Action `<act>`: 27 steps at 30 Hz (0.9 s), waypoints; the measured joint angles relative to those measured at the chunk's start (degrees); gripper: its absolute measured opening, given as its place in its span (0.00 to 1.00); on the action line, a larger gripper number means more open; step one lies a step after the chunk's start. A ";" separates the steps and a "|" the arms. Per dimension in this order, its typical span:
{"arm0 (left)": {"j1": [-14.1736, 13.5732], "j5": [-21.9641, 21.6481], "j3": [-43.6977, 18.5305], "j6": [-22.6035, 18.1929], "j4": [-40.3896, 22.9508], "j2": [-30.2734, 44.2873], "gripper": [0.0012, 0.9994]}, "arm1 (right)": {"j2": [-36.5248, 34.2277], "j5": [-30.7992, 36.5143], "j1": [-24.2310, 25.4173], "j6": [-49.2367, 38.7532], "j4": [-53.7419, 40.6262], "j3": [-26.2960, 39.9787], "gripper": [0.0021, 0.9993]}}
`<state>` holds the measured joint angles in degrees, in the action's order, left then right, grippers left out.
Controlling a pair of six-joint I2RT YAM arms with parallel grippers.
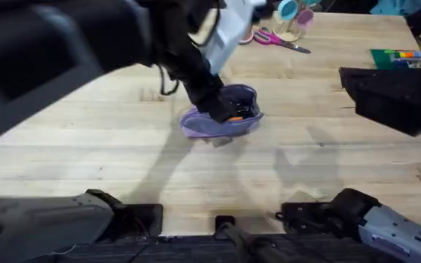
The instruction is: Unzip the bag, pick up the pens from the table one at a time and place them inside, then zip the bag closed.
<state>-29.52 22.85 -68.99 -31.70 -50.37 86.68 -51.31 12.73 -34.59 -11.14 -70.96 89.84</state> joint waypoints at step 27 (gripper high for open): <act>33.18 18.12 4.36 -29.31 -10.43 -10.25 0.82 | 0.00 0.13 0.00 0.00 0.00 0.00 1.00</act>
<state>3.66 40.98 -64.63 -61.02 -60.80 76.42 -51.31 12.86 -34.59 -11.14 -70.96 89.84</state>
